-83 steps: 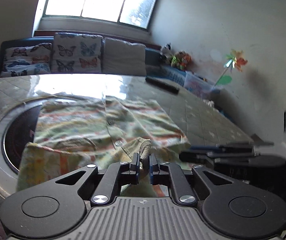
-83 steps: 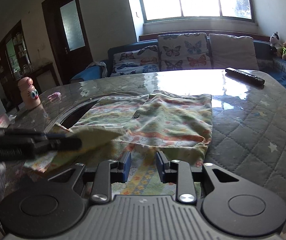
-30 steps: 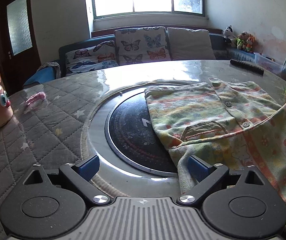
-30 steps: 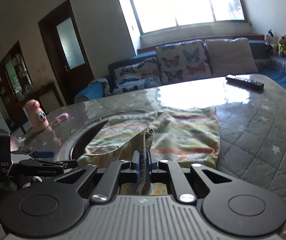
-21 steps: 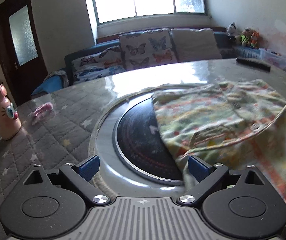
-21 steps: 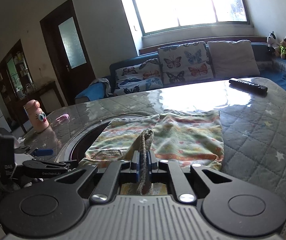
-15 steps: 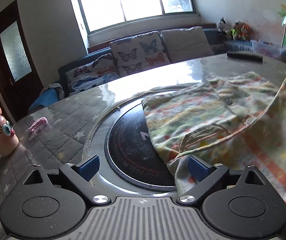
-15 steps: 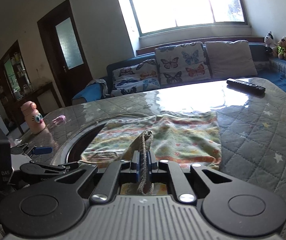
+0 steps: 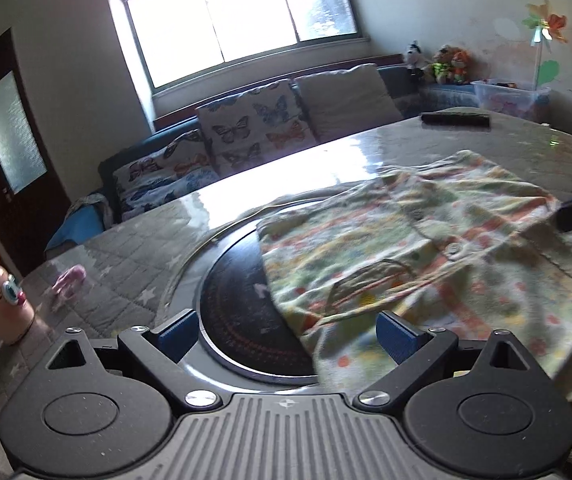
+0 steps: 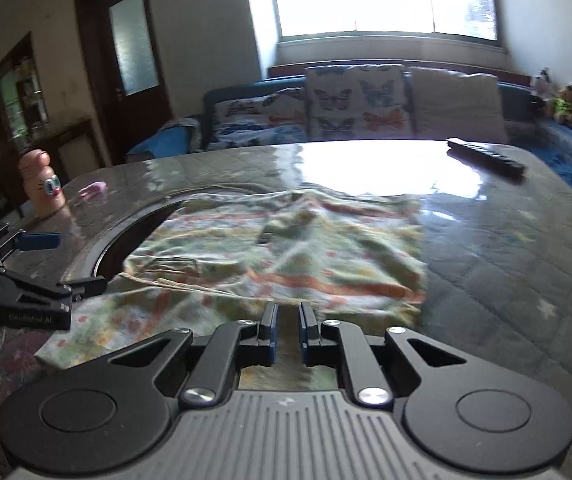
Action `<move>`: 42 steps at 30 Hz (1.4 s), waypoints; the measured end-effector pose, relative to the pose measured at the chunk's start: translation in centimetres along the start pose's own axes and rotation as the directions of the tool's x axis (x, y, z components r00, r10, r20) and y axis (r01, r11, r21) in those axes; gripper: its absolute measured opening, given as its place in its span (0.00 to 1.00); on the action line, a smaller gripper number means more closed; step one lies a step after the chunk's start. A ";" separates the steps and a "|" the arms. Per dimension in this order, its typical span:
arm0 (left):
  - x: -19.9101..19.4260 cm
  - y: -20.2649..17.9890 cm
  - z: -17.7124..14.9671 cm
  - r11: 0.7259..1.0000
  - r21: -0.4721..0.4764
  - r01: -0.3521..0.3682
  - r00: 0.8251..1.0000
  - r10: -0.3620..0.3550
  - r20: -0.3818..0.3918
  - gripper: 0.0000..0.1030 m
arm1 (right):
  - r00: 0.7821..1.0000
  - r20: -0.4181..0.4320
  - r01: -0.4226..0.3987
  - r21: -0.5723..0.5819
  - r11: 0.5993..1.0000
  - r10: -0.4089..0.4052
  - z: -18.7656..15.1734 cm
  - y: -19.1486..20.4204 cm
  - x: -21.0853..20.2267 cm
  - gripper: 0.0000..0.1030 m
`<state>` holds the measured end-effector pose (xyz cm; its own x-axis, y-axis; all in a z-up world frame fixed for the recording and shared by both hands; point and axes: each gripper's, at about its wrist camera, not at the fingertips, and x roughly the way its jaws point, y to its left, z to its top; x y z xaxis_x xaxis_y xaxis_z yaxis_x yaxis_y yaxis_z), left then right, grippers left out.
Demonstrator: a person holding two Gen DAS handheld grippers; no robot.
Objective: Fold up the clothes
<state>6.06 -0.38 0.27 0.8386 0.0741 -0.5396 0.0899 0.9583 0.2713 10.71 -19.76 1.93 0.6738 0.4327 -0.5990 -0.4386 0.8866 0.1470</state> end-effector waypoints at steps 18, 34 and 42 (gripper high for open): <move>-6.9 -4.9 -4.6 0.902 0.386 0.195 0.971 -0.233 0.053 0.94 | 0.997 -0.078 -0.023 -0.134 0.991 0.012 -2.6 0.6 -0.6 0.11; -7.2 -8.8 -4.1 0.827 0.430 0.362 0.892 -0.442 0.099 0.44 | 0.995 -0.099 -0.002 -0.142 0.990 -0.013 -4.2 -0.4 -3.9 0.11; -6.1 -6.3 -0.4 0.879 0.253 0.405 0.883 -0.447 0.140 0.12 | 0.996 -0.083 0.012 -0.243 0.970 -0.033 -4.4 0.1 -6.6 0.30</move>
<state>0.19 -6.72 1.50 0.7758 -0.4017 -0.4866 0.5545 0.8020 0.2220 3.64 -23.26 2.38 0.6365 0.3877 -0.6668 -0.5619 0.8253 -0.0565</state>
